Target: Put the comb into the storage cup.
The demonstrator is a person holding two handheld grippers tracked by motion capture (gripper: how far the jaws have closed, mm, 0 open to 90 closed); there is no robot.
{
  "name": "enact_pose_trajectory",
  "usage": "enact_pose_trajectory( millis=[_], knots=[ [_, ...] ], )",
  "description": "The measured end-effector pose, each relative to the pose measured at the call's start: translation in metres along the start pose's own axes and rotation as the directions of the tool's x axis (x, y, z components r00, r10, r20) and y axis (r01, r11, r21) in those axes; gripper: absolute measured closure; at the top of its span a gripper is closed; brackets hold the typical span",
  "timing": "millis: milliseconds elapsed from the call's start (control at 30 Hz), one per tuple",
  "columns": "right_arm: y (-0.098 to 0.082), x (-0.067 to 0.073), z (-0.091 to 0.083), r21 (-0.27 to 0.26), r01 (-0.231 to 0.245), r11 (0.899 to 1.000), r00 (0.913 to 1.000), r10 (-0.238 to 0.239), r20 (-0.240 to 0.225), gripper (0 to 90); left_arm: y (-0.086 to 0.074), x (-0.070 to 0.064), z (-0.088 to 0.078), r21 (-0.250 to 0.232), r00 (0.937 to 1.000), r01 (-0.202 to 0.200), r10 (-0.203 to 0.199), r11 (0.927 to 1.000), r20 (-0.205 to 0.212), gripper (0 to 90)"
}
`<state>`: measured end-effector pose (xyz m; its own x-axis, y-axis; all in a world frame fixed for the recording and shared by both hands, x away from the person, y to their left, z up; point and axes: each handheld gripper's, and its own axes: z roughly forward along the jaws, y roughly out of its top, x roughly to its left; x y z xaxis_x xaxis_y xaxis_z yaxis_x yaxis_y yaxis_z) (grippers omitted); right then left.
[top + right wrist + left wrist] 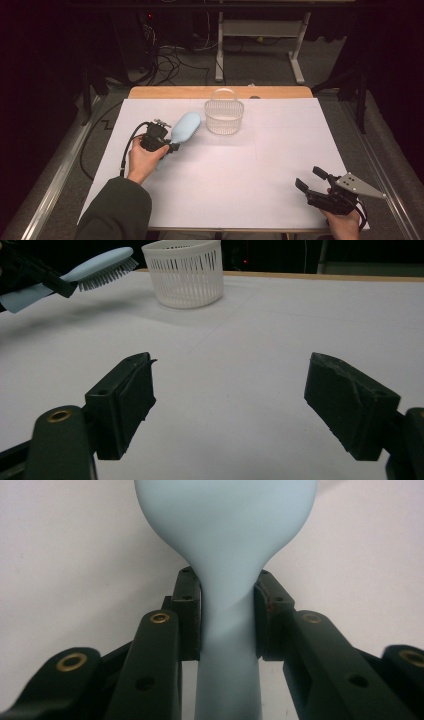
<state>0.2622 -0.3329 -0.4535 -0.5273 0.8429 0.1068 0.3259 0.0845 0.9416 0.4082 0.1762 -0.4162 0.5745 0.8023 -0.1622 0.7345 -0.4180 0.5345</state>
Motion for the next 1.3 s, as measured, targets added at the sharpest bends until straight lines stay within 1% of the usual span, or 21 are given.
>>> enact_pose_trajectory(
  millis=[200, 367, 533, 600, 700, 1000, 1300],
  knots=[
    [0.0, 0.0, 0.0, 0.005, 0.003, 1.0, 1.0, -0.003, 0.004, 20.5, -0.006, -0.006, -0.006, -0.016, 0.9993, -0.03, 0.03, 0.9994, 0.023, 69.2],
    [0.0, 0.0, 0.0, 0.004, 0.001, 1.0, 1.0, -0.001, 0.007, 20.5, -0.012, -0.009, -0.009, -0.034, 0.9988, -0.034, 0.035, 0.9988, 0.034, 69.2],
    [0.0, 0.0, -0.001, -0.006, 0.005, 1.0, 0.9999, -0.005, 0.015, 20.5, -0.019, -0.014, -0.012, -0.053, 0.9975, -0.048, 0.051, 0.9974, 0.049, 69.2],
    [0.0, 0.0, -0.001, -0.004, 0.003, 1.0, 0.9999, -0.003, 0.016, 20.5, -0.022, -0.016, -0.013, -0.055, 0.9965, -0.047, 0.051, 0.9973, 0.067, 69.2],
    [0.0, 0.001, 0.0, -0.004, 0.006, 1.0, 0.9998, -0.006, 0.016, 20.5, -0.026, -0.02, -0.014, -0.056, 0.9949, -0.054, 0.058, 0.997, 0.082, 69.2],
    [0.0, 0.001, 0.0, -0.001, 0.01, 1.0, 0.9998, -0.01, 0.017, 20.6, -0.039, -0.031, -0.021, -0.075, 0.991, -0.088, 0.095, 0.9933, 0.094, 69.2],
    [0.002, 0.004, -0.001, -0.005, 0.017, 1.0, 0.9996, -0.017, 0.022, 20.0, -0.055, -0.039, -0.023, -0.103, 0.9871, -0.091, 0.103, 0.9905, 0.123, 69.2]
  ],
)
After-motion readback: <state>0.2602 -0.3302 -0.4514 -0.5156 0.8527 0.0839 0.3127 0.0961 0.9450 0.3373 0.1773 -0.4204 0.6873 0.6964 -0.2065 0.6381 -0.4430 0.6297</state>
